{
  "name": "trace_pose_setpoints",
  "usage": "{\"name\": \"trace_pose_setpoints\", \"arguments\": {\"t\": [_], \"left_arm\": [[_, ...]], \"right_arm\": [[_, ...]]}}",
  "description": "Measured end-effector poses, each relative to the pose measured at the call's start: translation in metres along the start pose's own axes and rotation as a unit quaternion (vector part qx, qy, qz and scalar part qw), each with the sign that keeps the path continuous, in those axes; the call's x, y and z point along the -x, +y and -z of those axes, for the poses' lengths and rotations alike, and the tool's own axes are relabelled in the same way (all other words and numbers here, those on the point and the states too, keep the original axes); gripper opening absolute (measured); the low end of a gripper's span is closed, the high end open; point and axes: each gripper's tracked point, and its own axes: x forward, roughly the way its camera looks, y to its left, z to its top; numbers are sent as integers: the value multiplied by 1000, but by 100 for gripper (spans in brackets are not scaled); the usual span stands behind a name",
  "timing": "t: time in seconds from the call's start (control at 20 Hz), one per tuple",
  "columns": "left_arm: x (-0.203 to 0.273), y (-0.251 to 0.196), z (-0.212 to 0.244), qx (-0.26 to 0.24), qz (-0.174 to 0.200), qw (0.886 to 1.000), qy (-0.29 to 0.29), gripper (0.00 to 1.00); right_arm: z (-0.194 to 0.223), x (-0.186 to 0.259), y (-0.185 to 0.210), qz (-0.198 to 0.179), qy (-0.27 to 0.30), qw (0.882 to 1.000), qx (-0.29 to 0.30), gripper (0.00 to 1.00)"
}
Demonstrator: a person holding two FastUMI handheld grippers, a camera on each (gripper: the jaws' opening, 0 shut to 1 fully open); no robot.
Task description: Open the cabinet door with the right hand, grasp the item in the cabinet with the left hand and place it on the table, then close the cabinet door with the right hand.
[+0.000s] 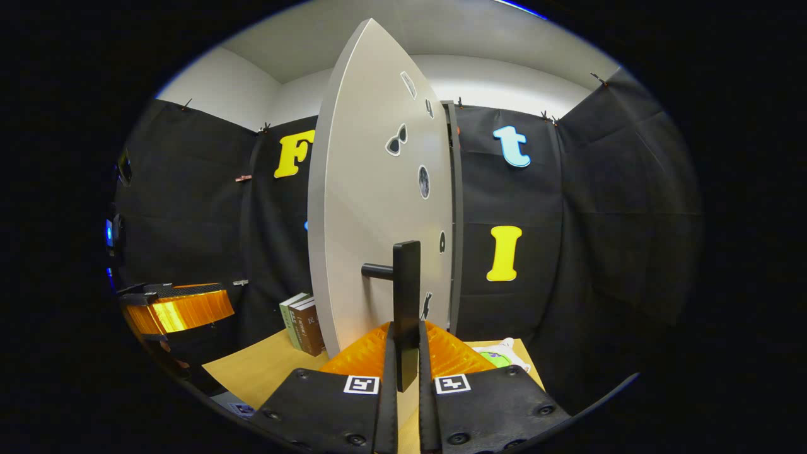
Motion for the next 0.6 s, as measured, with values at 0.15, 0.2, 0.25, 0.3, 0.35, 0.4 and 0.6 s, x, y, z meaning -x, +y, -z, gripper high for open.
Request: {"name": "trace_pose_setpoints", "arguments": {"t": [0.15,0.2,0.25,0.3,0.35,0.4,0.6], "left_arm": [[-15,16,-2,-9,25,1000,9,93],[-23,25,-2,-15,29,999,11,93],[-32,35,2,-22,29,999,18,93],[-44,48,6,-31,23,999,28,92],[-59,59,10,-37,17,999,36,93],[-76,66,15,-40,16,998,45,93],[-153,80,23,-47,21,997,65,93]], "right_arm": [[-3,1,-18,59,-6,998,-7,17],[-4,3,-22,78,-9,997,-5,17],[-6,4,-28,94,-17,995,-4,12],[-7,4,-31,106,-16,994,-7,12],[-7,9,-33,114,-18,993,-13,12],[-6,12,-33,116,-18,993,-15,12],[-9,23,-57,129,-21,991,-4,11]]}}
